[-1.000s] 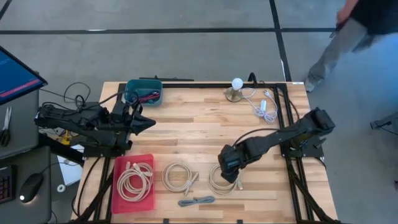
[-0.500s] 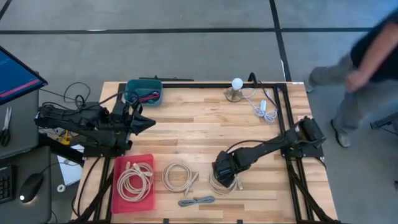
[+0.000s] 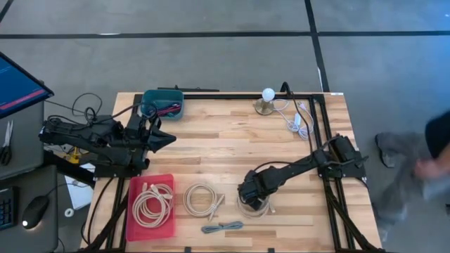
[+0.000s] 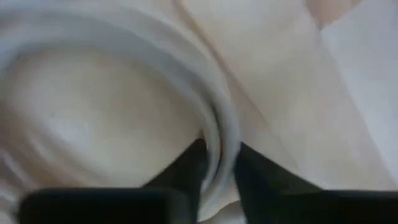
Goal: Pick & Place USB Port
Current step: Put the brown HDMI cable into the red bin
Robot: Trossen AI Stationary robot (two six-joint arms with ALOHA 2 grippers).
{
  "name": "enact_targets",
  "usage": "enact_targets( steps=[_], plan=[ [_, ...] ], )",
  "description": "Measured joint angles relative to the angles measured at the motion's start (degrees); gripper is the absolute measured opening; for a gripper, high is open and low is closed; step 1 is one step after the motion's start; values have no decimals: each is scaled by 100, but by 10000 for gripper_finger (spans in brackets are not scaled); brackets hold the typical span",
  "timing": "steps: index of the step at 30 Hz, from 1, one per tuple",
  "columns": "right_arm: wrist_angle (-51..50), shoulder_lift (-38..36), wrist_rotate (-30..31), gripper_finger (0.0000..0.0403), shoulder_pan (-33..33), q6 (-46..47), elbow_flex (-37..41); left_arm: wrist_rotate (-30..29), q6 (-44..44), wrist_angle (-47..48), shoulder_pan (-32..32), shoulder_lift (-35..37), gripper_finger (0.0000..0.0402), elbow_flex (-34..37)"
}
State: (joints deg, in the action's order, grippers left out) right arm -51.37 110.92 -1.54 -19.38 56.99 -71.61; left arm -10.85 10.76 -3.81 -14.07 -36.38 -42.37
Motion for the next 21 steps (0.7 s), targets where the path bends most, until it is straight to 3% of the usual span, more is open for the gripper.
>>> enact_targets(
  steps=[3,12,21],
  plan=[
    [-50,-66,85,19,0,-168,2,-1,0,0,-1,0,12,0],
    [-237,-489,159,10,29,-400,7,-1,0,0,-1,2,12,0],
    [-57,-1764,698,5,387,-552,4,-4,0,0,1,2,12,2]
  ],
)
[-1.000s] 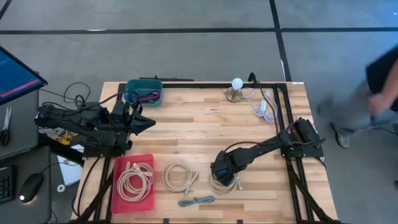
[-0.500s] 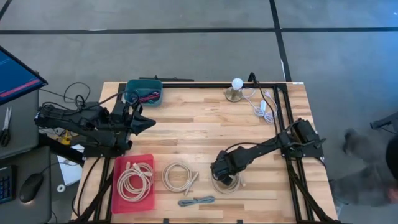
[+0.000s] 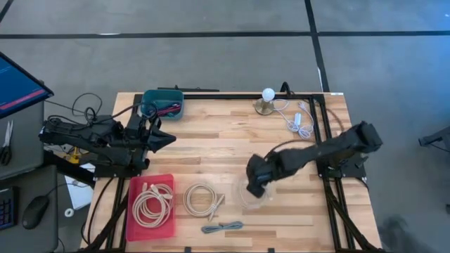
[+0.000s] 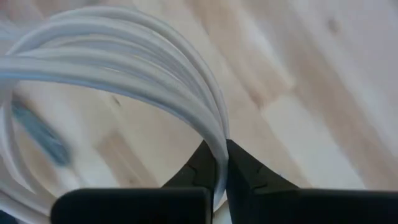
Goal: Pick & Place USB Port
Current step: Put the brown HDMI cable into the red bin
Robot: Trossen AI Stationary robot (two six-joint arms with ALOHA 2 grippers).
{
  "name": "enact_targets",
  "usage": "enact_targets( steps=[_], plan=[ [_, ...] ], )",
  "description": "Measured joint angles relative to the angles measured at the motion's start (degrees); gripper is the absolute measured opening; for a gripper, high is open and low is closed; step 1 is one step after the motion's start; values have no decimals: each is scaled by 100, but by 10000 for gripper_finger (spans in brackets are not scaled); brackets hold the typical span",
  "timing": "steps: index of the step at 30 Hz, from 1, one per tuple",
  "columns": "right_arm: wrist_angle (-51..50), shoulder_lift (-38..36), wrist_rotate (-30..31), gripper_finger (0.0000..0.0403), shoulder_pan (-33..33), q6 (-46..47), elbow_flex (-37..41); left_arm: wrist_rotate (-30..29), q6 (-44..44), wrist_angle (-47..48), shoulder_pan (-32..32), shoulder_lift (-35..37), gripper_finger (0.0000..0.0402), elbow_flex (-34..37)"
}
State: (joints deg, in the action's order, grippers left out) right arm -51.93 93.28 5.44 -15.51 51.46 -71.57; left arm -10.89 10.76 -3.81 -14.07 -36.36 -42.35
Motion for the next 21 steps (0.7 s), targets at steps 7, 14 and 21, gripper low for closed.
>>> enact_targets(
  steps=[7,14,21],
  plan=[
    [688,-856,516,5,328,-83,-2,0,0,-1,-1,0,12,0],
    [1771,-1010,517,5,609,-634,-2,-9,25,-2,0,0,12,0],
    [2839,-1008,519,5,850,-1109,-2,-51,365,-6,0,-49,12,0]
  ],
)
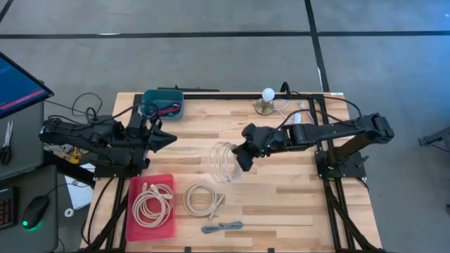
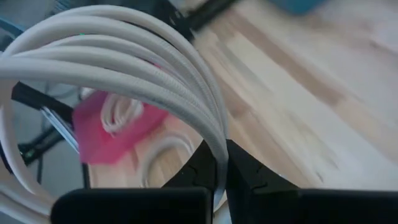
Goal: Pick & Place USB Port
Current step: Put the brown HDMI cable into the red bin
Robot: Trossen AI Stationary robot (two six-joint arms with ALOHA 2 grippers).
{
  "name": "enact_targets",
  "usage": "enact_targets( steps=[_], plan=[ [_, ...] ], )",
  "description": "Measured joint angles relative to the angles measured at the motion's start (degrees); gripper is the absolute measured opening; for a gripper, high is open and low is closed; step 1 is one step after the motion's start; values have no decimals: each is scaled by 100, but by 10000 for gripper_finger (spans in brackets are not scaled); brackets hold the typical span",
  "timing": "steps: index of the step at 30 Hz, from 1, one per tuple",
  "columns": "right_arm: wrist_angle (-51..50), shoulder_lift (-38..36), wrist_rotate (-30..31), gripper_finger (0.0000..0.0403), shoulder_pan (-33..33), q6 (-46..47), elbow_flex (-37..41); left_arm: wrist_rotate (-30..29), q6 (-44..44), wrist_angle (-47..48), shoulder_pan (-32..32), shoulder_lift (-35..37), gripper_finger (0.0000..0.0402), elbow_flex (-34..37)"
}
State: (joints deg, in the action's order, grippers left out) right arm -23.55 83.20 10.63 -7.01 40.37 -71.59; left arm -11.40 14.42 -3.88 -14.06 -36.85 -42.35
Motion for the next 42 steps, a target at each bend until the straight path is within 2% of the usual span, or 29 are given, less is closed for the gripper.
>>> enact_targets(
  steps=[3,6,10,15,20,30,42],
  plan=[
    [414,0,-3,5,111,-194,0,0,277,-5,0,-57,13,0],
    [798,0,-2,5,239,-369,0,-50,959,-4,53,-146,22,0],
    [1206,0,3,5,386,-628,0,-62,1878,-45,160,-318,52,0],
    [1669,0,7,5,516,-886,0,-59,2590,-254,264,-652,96,2],
    [1713,0,20,5,575,-950,0,100,3079,-756,256,-903,127,2],
    [1735,4,142,5,571,-1052,0,245,3458,-1096,258,-1244,172,2],
    [1957,287,144,5,567,-1048,-4,250,3691,-1586,258,-1540,176,2]
  ],
)
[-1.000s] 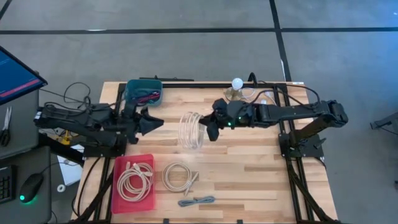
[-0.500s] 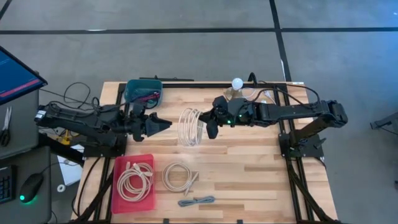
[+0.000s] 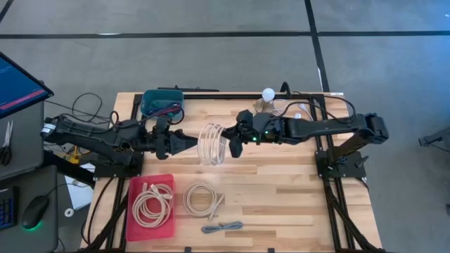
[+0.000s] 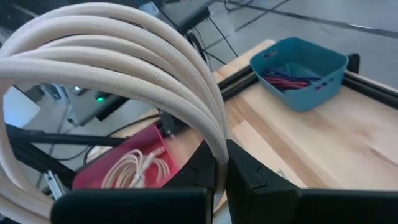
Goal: Pick & Place USB Port
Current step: Put the brown HDMI cable into the red bin
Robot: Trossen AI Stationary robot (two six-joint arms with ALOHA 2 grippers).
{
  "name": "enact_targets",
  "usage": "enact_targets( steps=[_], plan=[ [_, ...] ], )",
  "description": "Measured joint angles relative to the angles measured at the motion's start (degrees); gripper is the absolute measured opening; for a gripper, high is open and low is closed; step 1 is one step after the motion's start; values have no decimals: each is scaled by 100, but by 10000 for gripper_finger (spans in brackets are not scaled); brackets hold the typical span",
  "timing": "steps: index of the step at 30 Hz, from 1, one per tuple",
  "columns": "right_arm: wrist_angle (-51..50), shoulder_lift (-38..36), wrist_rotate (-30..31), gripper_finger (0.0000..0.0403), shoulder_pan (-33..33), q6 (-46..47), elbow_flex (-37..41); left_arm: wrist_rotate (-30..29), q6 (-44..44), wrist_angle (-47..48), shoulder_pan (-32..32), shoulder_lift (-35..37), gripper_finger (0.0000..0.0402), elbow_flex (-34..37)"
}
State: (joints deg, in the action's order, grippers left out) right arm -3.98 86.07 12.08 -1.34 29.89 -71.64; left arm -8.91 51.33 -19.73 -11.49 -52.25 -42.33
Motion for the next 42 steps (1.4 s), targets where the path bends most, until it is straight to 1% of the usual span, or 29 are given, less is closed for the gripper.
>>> enact_targets(
  steps=[7,13,19,23,28,31,34,38,42],
  plan=[
    [432,235,-17,5,-18,14,-19,75,0,-30,-1,1,174,0],
    [295,287,-17,5,-18,-5,-142,76,0,-15,0,4,155,0],
    [267,357,-17,5,-11,-144,-316,76,-2,-10,0,0,114,0],
    [272,355,-17,5,2,-153,-345,72,-28,-10,0,0,74,0],
    [292,355,-15,5,2,-155,-345,168,-266,0,-6,0,17,0],
    [278,355,-15,5,2,-155,-345,170,-285,16,-2,0,15,0],
    [285,355,-17,22,0,-153,-345,294,-348,14,-2,0,15,0],
    [275,343,-42,60,0,-138,-345,334,-480,16,-2,84,14,0],
    [289,248,-415,81,2,-136,-348,330,-657,18,-2,316,14,0]
  ],
)
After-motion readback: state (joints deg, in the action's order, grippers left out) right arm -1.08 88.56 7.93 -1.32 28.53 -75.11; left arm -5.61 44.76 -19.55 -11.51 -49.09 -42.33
